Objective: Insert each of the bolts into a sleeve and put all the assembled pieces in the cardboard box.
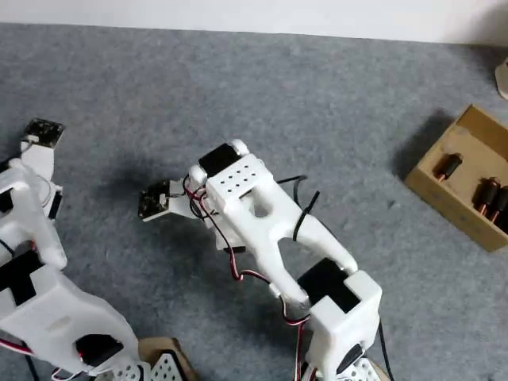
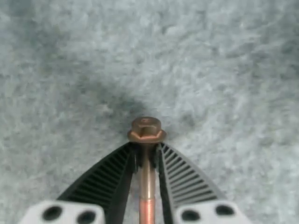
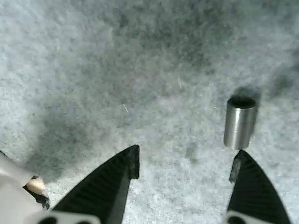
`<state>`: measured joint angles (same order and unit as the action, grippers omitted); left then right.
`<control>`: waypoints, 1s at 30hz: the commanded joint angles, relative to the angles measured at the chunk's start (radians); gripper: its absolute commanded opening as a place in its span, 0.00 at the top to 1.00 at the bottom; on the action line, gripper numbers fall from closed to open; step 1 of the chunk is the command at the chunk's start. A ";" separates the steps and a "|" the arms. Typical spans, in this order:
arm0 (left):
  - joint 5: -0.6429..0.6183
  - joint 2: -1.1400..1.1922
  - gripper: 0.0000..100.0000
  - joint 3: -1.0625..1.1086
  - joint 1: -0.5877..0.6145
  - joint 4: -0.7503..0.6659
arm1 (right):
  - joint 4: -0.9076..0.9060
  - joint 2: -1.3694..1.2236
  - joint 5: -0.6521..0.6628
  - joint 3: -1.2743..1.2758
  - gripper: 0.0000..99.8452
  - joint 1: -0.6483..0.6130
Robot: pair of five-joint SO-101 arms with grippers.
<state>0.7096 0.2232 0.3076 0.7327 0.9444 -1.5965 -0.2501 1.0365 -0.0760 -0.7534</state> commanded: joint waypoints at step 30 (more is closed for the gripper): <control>0.008 -0.070 0.99 0.005 0.036 -0.020 | 0.219 -0.194 0.003 -0.008 0.70 0.079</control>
<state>0.7096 0.2232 0.3168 0.7679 0.9337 -1.4200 -0.4557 1.0380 -0.0760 -0.6935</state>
